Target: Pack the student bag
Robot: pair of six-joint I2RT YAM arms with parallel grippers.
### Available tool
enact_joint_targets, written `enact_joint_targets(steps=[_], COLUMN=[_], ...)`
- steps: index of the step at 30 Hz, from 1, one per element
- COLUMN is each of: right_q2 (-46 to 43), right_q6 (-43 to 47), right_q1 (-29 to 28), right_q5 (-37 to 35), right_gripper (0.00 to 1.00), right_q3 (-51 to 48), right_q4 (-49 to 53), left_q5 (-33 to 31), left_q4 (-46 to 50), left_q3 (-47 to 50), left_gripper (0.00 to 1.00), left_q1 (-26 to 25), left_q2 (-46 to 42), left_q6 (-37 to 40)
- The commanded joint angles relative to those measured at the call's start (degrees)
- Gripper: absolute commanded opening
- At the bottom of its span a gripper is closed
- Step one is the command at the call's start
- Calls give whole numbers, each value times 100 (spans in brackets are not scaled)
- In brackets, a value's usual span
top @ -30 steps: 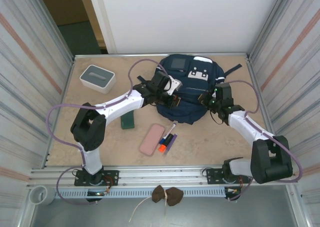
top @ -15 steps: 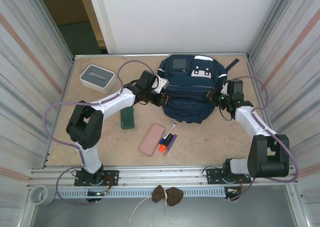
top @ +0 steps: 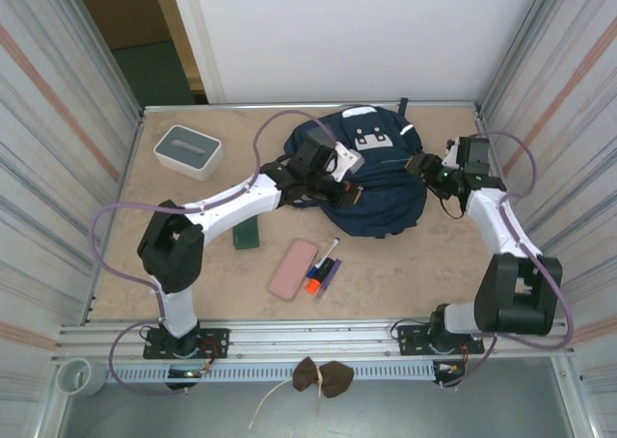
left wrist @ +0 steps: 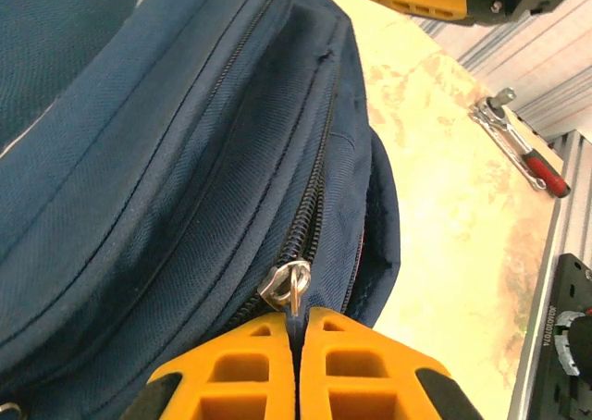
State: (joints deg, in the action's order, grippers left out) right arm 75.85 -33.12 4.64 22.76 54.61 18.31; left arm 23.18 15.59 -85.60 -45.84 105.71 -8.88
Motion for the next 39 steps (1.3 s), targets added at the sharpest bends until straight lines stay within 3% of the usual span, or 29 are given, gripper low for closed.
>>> enact_joint_targets(steps=[1,8,14,17,21,25,33,39], right_q2=[-592,-665,-513,-437,-402,-536,-598,-506], right_q6=[-248,-804,-1219,-1294,-1087,-801,-492,-533], right_q1=[-63,-728,-1253,-1264,-1214,-1033,-614,-686], right_q5=[277,269,-303,-542,-844,-1109,-484,-92], right_gripper=[72,74,67,52,21,4,0,0], right_q3=[-388,-732,-943,-1003,-896,-890,-901,-784], right_q4=[109,-411,-845,-1090,-1066,-885,-783,-876], left_q5=[269,188,196,204,62,-134,-341,-959], left_q4=[-110,-83,-98,-101,-33,6,-304,-390], left_q3=[-342,-256,-203,-147,-9,346,1526,1415], left_gripper=[0,0,0,0,0,0,0,0], left_q1=[-112,-166,-179,-197,-188,-25,947,1576], left_q2=[89,125,134,122,52,-201,-803,-429], left_q6=[55,90,89,138,241,304,283,286])
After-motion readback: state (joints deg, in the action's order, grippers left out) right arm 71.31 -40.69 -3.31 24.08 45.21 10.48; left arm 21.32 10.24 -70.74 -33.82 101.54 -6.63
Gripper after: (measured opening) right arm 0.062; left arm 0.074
